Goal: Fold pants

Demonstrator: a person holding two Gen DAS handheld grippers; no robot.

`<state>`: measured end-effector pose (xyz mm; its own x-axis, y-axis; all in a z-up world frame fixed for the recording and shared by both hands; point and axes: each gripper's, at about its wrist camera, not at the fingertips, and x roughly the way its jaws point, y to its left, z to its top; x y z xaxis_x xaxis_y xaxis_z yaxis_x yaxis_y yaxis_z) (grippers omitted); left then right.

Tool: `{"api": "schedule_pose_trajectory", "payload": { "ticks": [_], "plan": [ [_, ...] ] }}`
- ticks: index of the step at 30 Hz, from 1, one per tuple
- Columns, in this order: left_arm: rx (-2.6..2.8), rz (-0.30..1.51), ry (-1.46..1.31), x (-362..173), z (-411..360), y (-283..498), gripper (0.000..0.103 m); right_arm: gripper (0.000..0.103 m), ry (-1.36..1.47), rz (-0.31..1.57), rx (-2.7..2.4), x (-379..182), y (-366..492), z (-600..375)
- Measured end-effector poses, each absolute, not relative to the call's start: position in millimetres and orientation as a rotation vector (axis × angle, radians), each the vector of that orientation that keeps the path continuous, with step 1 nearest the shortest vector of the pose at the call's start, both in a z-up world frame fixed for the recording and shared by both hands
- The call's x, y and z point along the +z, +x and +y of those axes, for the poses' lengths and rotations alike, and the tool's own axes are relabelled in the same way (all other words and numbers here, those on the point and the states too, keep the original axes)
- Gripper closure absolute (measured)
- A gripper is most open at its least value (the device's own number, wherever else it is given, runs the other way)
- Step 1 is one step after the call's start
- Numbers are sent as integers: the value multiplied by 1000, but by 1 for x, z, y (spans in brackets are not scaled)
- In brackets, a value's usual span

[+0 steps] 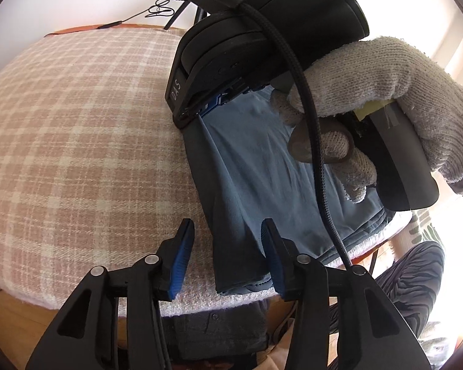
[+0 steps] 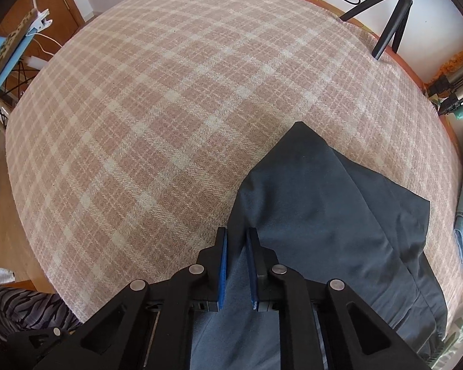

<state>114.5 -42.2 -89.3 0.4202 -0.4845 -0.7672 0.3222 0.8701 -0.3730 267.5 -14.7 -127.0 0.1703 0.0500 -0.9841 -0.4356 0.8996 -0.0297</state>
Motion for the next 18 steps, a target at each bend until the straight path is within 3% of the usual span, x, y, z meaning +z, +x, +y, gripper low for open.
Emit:
{"api": "schedule_pose_trajectory", "payload": {
  "ticks": [2, 4, 6, 18],
  "plan": [
    [-509, 1034, -174, -94, -44, 114, 61, 99, -307, 1348, 367, -124, 266, -19],
    [-526, 1038, -191, -96, -44, 114, 85, 101, -259, 1335, 380, -119, 265, -28],
    [-547, 1017, -178, -91, -48, 112, 96, 102, -204, 1320, 392, -113, 263, -37],
    [-679, 868, -185, -28, -82, 98, 97, 103, 77, 1153, 465, -40, 245, -100]
  ]
}}
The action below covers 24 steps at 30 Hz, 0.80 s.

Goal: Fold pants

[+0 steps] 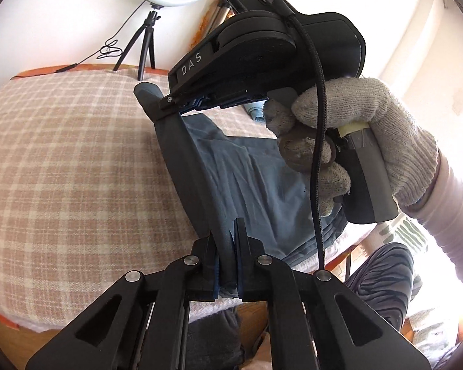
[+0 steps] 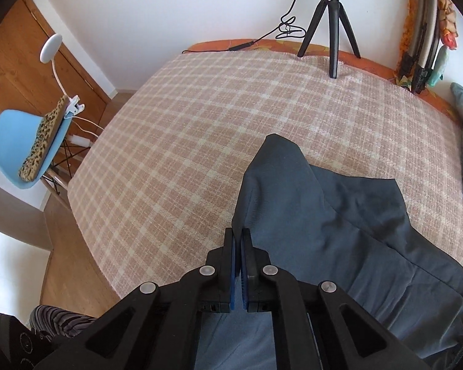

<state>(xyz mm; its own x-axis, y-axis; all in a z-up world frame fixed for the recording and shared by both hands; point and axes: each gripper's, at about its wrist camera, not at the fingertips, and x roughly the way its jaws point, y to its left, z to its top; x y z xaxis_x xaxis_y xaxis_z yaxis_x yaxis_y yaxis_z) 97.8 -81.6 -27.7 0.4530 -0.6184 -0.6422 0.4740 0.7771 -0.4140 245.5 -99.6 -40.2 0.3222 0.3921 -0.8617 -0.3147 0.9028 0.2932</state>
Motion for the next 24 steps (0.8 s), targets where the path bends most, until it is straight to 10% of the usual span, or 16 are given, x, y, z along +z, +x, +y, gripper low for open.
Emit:
{"api": "schedule_pose_trajectory", "payload": {
  "ticks": [24],
  "plan": [
    [-1026, 877, 26, -10, -300, 96, 97, 103, 371, 978, 188, -14, 172, -385]
  ]
}}
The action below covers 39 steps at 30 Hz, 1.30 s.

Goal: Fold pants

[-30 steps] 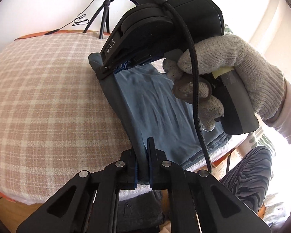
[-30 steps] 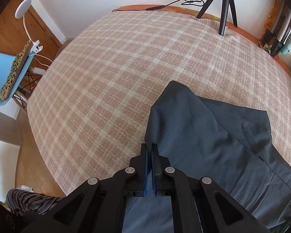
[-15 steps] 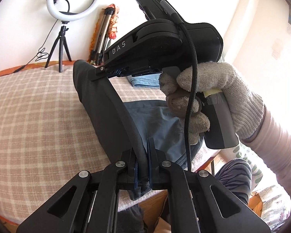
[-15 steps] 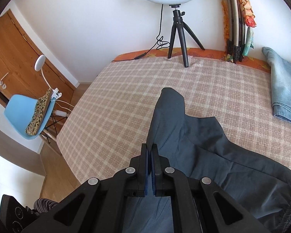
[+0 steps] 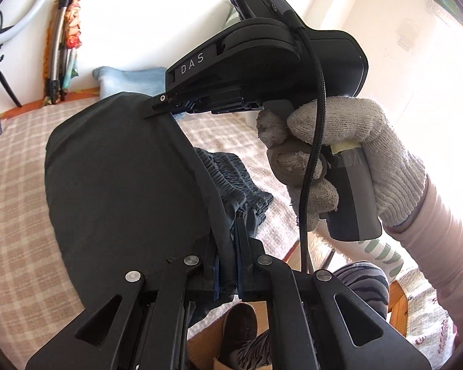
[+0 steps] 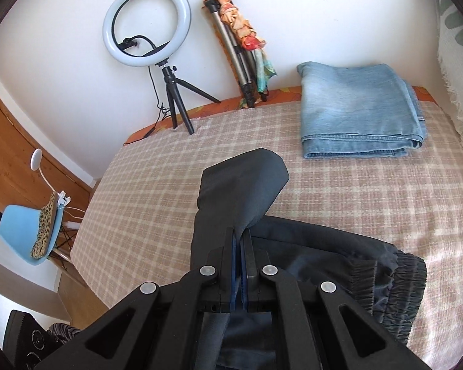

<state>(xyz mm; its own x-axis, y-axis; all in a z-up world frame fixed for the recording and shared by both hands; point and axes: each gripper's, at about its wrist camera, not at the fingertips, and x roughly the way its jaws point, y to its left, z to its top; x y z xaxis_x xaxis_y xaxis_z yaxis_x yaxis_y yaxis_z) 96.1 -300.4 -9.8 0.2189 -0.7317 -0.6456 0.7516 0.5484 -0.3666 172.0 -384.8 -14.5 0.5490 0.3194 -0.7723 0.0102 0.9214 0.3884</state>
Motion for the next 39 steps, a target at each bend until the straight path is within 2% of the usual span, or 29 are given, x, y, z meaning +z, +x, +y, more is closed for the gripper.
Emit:
{"api": "schedule_pose_trajectory", "payload": {
  "ticks": [9, 15, 18, 20, 25, 30, 33, 35, 39],
  "plan": [
    [-1101, 959, 59, -38, -375, 100, 97, 103, 447, 1009, 66, -58, 151, -470],
    [-1119, 1015, 57, -60, -393, 106, 97, 103, 457, 1042, 23, -82, 140, -497],
    [-1117, 1046, 49, -61, -387, 103, 96, 103, 463, 1047, 11, -94, 139, -505],
    [-1119, 1030, 58, -58, -377, 102, 91, 103, 463, 1050, 7, -99, 140, -506],
    [-1098, 997, 77, -44, -338, 91, 89, 103, 438, 1049, -15, -107, 146, -506],
    [-996, 893, 137, -30, -290, 73, 87, 103, 379, 1046, -43, -104, 153, -502],
    [-914, 863, 151, -38, -259, 82, 87, 94, 295, 1046, -76, -93, 154, -497],
    [-867, 877, 147, -51, -247, 96, 87, 80, 244, 1014, -104, -80, 153, -493],
    [-834, 921, 112, -74, -232, 108, 87, 75, 177, 958, -33, -51, 159, -466]
  ]
}}
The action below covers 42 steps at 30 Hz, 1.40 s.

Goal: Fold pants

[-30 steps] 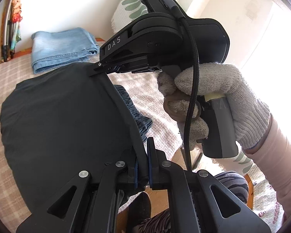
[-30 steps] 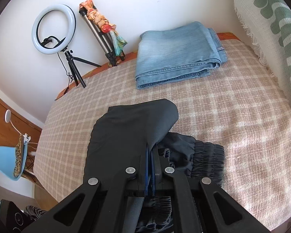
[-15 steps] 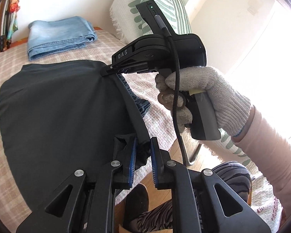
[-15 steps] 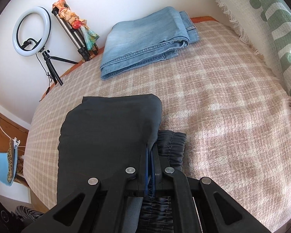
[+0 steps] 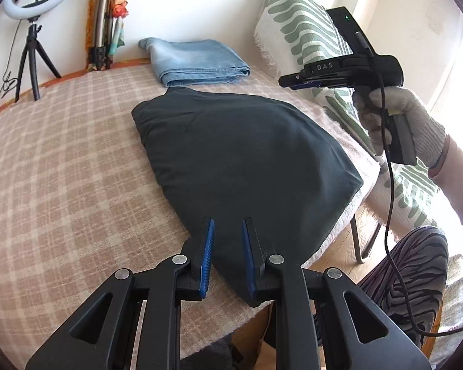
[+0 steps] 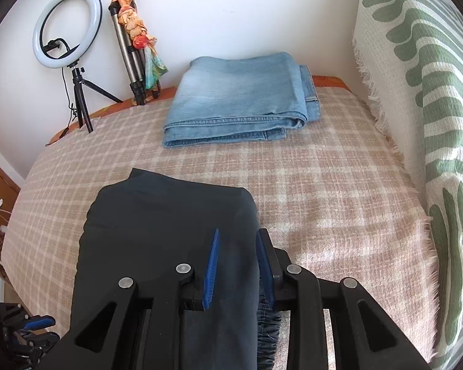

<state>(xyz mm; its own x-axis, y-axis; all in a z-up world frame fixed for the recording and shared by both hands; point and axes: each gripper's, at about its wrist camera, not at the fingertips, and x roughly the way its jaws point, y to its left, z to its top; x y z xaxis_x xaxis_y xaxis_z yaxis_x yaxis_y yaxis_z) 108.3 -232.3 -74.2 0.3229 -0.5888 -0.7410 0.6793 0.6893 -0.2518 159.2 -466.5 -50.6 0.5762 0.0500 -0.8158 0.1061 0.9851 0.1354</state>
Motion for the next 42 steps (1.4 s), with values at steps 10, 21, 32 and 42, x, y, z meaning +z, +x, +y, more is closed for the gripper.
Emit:
{"api": "schedule_pose_trajectory", "payload": {
  "ticks": [10, 21, 32, 42],
  "plan": [
    [-938, 906, 206, -95, -255, 87, 87, 73, 107, 1032, 303, -57, 230, -339],
    [-997, 929, 168, -106, -254, 80, 90, 83, 45, 1201, 283, -126, 279, -293],
    [-985, 936, 177, -93, -253, 72, 86, 71, 210, 1084, 246, -100, 270, -331],
    [-915, 891, 5, -49, -220, 118, 53, 21, 335, 899, 188, -35, 148, -450]
  ]
}}
